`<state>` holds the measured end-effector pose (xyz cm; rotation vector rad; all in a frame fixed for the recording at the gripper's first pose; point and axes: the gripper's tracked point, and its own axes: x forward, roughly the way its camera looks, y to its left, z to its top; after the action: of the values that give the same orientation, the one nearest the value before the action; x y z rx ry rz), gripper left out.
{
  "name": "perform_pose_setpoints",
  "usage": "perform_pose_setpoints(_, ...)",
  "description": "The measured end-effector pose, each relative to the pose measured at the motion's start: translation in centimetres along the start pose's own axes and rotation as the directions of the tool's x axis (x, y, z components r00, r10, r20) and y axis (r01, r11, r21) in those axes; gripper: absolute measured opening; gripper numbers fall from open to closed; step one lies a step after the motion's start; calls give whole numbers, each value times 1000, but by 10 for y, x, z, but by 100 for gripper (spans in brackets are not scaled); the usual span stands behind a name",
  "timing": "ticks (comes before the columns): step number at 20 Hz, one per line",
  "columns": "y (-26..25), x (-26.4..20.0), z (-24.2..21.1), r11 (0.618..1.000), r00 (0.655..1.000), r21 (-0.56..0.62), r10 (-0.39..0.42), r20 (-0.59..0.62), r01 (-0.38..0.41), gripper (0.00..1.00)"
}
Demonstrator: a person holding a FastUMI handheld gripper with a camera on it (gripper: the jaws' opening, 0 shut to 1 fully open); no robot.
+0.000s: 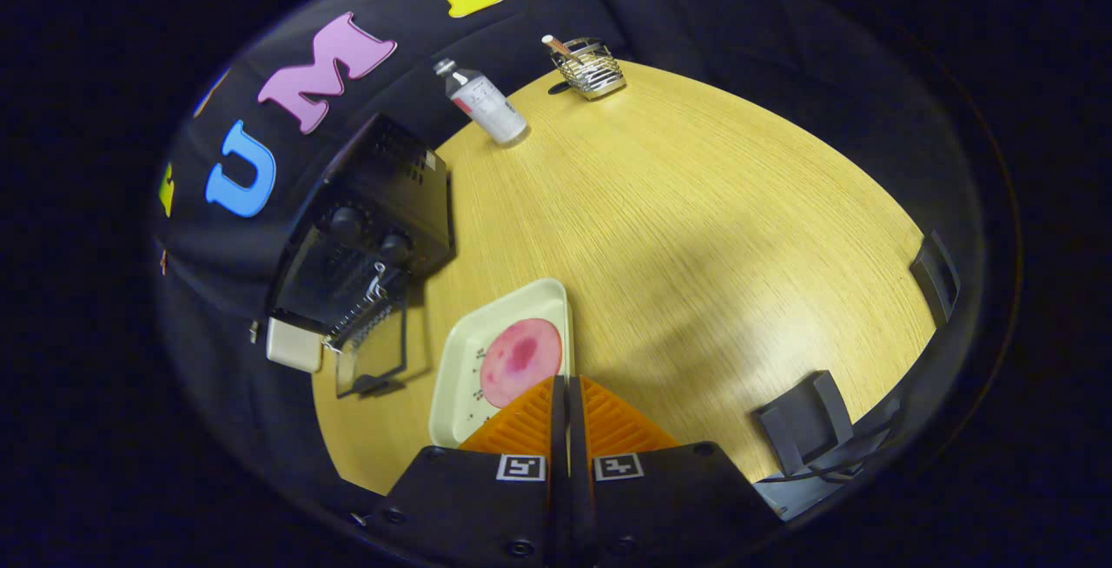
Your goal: Open the toaster oven, put the food inside, and close the toaster oven door.
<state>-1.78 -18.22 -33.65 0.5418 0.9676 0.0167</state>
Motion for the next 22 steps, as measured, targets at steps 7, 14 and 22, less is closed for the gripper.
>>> perform_pose_setpoints(7, -6, 23, -34, 986, 986, -104, -142, -84, 133, 8)
perform_pose_setpoints(14, 9, 30, -31, 957, 968, -193, -238, -84, 219, 9)
perform_pose_setpoints(22, 37, 26, -53, 947, 998, 321, 3, -70, 20, 6)
